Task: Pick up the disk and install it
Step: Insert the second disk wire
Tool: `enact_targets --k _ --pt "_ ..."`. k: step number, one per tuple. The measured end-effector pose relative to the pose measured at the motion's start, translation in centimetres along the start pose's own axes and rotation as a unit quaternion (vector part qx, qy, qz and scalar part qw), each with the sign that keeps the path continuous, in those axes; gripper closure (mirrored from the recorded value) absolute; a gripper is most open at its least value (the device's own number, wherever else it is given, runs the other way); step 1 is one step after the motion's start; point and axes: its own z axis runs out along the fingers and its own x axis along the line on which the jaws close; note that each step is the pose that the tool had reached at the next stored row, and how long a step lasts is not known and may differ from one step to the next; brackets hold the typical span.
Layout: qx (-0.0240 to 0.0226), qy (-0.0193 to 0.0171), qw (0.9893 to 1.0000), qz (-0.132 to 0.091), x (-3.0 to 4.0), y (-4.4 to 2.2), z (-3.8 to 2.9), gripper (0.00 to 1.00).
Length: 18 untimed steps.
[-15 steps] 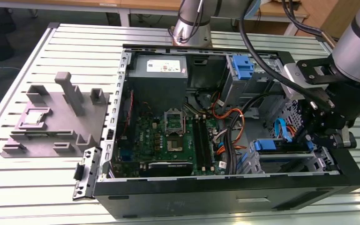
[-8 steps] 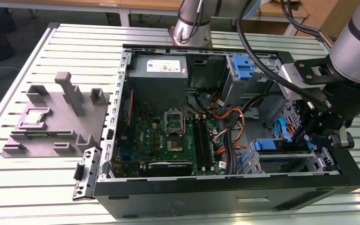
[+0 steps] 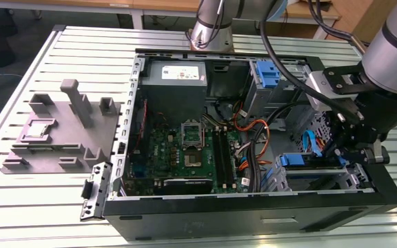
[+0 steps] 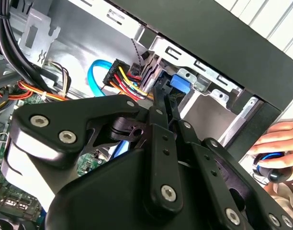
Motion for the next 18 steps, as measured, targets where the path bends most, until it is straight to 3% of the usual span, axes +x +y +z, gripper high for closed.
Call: enact_targets --k 14,18 --pt "0.0006 0.0001 1.0 0.0 0.0 0.16 0.14 0.84" --pt "0.0006 0.0001 1.0 0.0 0.02 0.21 0.47 0.84"
